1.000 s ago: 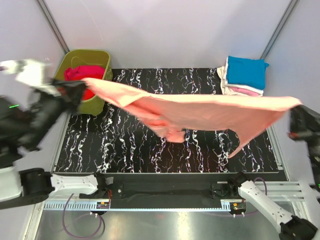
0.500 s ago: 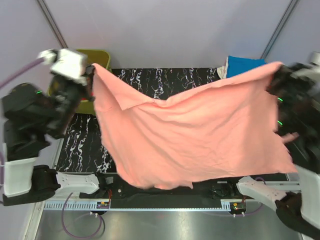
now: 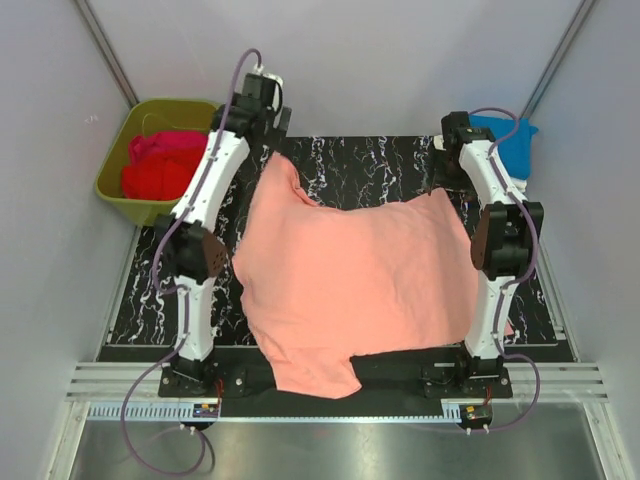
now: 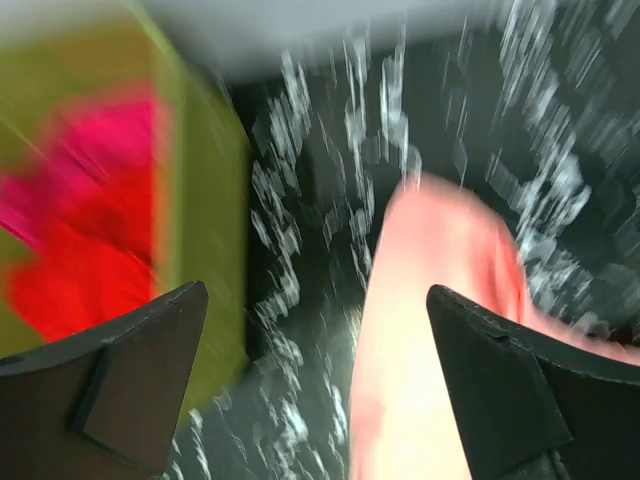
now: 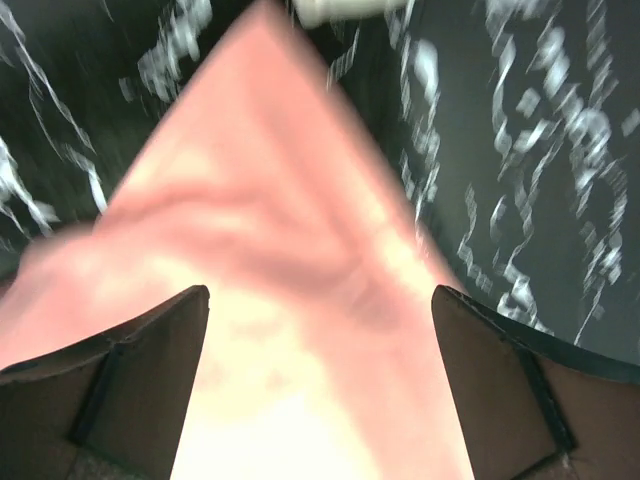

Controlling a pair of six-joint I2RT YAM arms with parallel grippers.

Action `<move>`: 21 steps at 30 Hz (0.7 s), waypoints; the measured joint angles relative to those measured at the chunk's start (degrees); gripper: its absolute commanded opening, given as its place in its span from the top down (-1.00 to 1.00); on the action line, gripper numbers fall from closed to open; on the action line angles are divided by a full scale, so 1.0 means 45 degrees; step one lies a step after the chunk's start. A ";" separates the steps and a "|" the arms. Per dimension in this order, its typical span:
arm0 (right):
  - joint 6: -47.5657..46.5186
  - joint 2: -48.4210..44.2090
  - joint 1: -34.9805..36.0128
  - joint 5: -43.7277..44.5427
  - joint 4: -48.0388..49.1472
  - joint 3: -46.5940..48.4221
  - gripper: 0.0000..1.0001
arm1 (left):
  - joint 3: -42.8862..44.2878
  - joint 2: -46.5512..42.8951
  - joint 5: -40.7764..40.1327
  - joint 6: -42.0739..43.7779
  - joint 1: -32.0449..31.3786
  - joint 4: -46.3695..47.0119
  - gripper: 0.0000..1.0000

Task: Fold and stack the t-shirts
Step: Flatten the tshirt out

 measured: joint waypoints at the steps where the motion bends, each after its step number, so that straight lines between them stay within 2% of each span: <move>1: 0.0112 0.0126 -0.0044 -0.0267 -0.0364 -0.0126 -0.99 | -0.0092 0.0661 0.0146 -0.0413 0.0199 -0.0534 -0.97; 4: 0.0306 -0.0797 0.0039 -0.0918 -0.0855 -0.0442 -0.99 | -0.1307 0.1156 0.0471 -0.1355 0.0345 -0.1588 -0.97; 7: 0.0408 -0.3089 0.0194 -0.1685 -0.0680 -0.0874 -0.99 | -0.2725 0.0325 0.0670 -0.2181 0.0194 -0.1943 -0.97; 12: 0.0520 -0.7261 0.0379 -0.2637 0.0296 -0.3429 -0.99 | -0.6334 -0.3434 0.0952 -0.3332 -0.0121 -0.1608 -0.98; 14: 0.0563 -0.8160 0.0432 -0.3249 0.0520 -0.4517 -0.99 | -0.8038 -0.5187 0.1127 -0.3755 -0.0277 -0.1141 -0.98; 18: 0.0651 -0.8058 0.0680 -0.4279 0.0962 -0.6241 -0.99 | -1.1686 -0.7961 0.1768 -0.4906 -0.0617 -0.0092 -0.97; 21: 0.0661 -0.7091 0.1035 -0.4813 0.1059 -0.6965 -0.99 | -1.3770 -0.8340 0.2336 -0.5523 -0.0797 0.0510 -0.97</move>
